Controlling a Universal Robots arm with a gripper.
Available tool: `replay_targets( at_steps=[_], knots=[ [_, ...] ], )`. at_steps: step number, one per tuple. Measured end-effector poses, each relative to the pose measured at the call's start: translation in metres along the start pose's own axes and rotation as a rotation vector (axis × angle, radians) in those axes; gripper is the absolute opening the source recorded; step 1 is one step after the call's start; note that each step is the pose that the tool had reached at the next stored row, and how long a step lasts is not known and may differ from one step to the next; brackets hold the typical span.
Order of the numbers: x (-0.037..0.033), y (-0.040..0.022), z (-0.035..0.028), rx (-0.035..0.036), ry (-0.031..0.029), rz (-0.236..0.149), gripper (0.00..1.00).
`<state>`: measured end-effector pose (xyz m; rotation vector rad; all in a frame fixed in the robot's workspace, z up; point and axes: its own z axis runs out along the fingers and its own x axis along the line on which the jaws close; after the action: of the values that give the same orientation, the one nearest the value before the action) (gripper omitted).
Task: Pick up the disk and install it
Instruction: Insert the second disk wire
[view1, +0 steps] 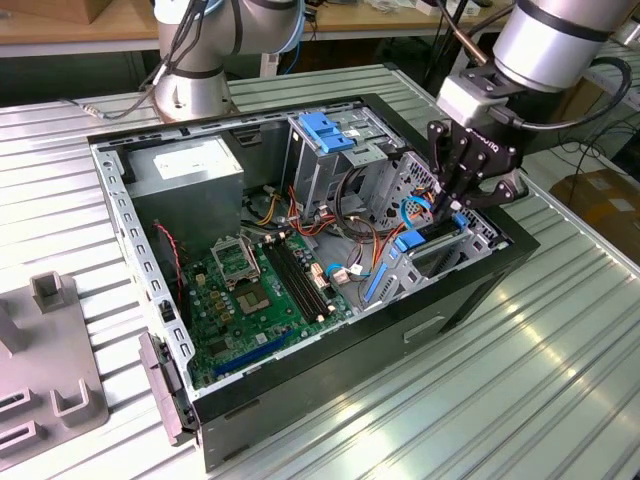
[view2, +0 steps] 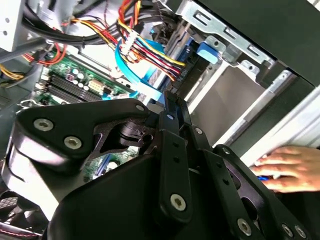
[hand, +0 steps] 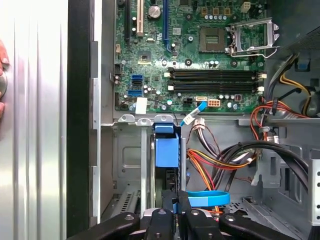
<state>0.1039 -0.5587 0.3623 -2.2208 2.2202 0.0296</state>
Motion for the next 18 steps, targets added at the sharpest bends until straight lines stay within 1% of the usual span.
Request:
replay_targets(
  at_steps=[1,2,3,5,8,10,13,14,18],
  knots=[
    [0.0007,0.0001,0.0001,0.0,-0.0121,-0.001,0.16],
    [0.0018,0.0003,0.0005,0.0,-0.0276,-0.001,0.16],
    [0.0027,0.0003,0.0008,0.0,-0.034,-0.002,0.16],
    [0.0037,0.0004,0.0017,0.0,-0.0348,-0.003,0.16],
    [0.0037,0.0004,0.0021,0.0,-0.0344,-0.006,0.16],
    [0.0038,0.0014,0.0029,0.0019,-0.0347,-0.01,0.16],
    [0.0041,0.0038,0.0038,0.0092,-0.0344,-0.018,0.16],
    [0.0042,0.0042,0.0038,0.0128,-0.0341,-0.019,0.16],
    [0.0047,0.0069,0.0049,0.035,-0.0343,-0.026,0.16]
  ],
)
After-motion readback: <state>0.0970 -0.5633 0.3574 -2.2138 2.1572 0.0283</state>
